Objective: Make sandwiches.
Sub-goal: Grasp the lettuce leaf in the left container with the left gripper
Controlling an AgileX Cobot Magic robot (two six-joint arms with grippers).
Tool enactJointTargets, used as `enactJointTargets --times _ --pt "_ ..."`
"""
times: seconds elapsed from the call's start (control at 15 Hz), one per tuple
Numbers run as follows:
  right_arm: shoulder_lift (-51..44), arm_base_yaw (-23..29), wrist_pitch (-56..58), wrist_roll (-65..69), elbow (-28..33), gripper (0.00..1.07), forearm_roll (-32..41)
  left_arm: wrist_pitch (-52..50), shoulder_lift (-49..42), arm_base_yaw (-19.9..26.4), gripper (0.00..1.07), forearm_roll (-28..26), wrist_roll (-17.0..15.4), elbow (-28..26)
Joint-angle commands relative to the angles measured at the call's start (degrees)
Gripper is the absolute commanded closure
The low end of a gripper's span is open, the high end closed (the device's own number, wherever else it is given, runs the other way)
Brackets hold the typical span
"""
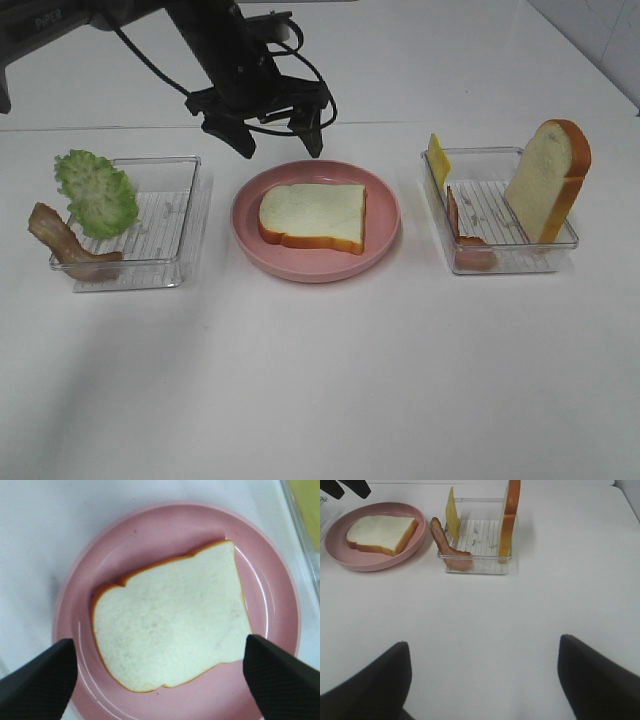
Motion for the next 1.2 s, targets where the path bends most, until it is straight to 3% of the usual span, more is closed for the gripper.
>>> enactJointTargets --times 0.07,0.2,0.47,1.0,1.07,1.2 --pt "-0.7 -0.4 -0.5 -0.3 0.1 0.31 0.2 5.0 -0.2 -0.2 0.22 3.3 -5.2 -5.5" --pt "-0.7 -0.4 -0.5 -0.3 0.1 0.31 0.2 5.0 -1.9 0.2 0.22 5.3 -7.8 -7.1" --pt "-0.7 -0.4 -0.5 -0.3 0.1 0.31 0.3 5.0 -6.5 3.5 0.26 8.5 -8.1 -5.9" --pt "-0.7 -0.4 -0.5 -0.3 0.1 0.31 0.3 5.0 -21.3 13.3 0.29 10.0 -7.9 14.8" --pt "-0.7 -0.4 -0.5 -0.3 0.1 0.31 0.3 5.0 -22.8 16.2 0.29 11.7 -7.9 19.0" --pt "-0.7 -0.4 -0.5 -0.3 0.1 0.31 0.3 5.0 -22.9 17.8 0.31 12.1 -7.8 21.4"
